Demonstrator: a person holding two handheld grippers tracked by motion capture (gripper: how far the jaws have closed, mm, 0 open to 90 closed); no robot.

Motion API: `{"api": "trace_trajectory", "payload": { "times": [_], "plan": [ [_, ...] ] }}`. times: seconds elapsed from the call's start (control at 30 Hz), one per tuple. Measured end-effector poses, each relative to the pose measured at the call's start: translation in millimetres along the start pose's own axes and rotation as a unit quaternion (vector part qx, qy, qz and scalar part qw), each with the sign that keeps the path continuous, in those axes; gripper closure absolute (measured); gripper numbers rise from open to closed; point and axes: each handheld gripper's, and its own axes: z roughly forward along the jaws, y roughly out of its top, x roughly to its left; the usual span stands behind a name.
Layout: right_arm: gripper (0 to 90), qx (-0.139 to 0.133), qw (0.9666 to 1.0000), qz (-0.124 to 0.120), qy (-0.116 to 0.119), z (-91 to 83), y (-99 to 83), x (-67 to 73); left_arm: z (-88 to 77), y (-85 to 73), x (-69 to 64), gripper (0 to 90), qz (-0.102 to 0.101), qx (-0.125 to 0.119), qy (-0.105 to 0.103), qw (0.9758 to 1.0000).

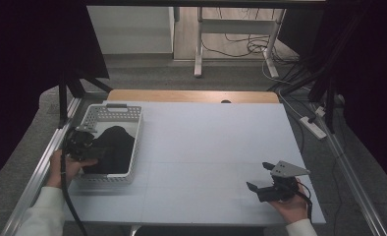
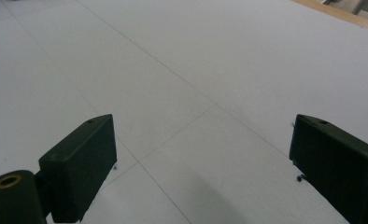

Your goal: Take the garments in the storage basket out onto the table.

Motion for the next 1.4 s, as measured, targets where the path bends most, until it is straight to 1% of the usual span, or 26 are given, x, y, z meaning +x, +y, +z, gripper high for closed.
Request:
{"api": "trace_trajectory", "payload": {
  "times": [0.03,0.07,0.37,0.5,0.57,0.67,0.8,0.93,1.13,1.4],
  "plan": [
    [7.2,0.0,1.0,0.0,0.0,0.0,0.0,0.0,-0.1,-0.2,-0.2,42.6,0.0,-0.003,0.002,1.0],
    [7.2,0.0,1.0,0.0,0.0,0.0,0.0,0.0,0.0,-0.6,0.2,42.8,-0.001,-0.005,-0.001,1.0],
    [7.2,-0.003,1.0,0.001,0.0,0.0,-0.3,-0.3,-5.4,-2.5,3.3,44.3,-0.018,-0.034,0.0,0.9993],
    [7.3,-0.003,1.0,0.0,-0.002,-0.3,-0.2,-0.3,-9.0,-2.5,4.4,44.6,-0.025,-0.05,0.0,0.9984],
    [7.3,-0.004,1.0,0.001,-0.002,-0.2,-0.3,-0.5,-11.4,-1.9,4.0,44.6,-0.027,-0.059,0.004,0.9979],
    [7.3,-0.003,1.0,0.0,-0.002,-0.4,-0.2,-0.3,-15.1,-1.2,4.4,44.9,-0.03,-0.069,0.002,0.9972],
    [7.3,-0.004,1.0,0.001,-0.003,-0.5,-0.1,-0.2,-17.8,-1.0,4.4,45.0,-0.032,-0.08,0.006,0.9963],
    [7.2,-0.005,1.0,0.001,-0.002,-0.6,-0.2,-0.4,-21.8,-0.3,5.3,45.2,-0.039,-0.096,0.005,0.9946],
    [7.3,-0.005,1.0,0.002,-0.003,-0.8,-0.3,-0.7,-30.3,4.4,4.5,45.2,-0.041,-0.113,0.006,0.9927],
    [7.3,-0.006,1.0,0.001,-0.003,-1.3,0.0,-0.6,-36.2,6.8,3.7,45.6,-0.051,-0.142,0.006,0.9885]
  ]
}}
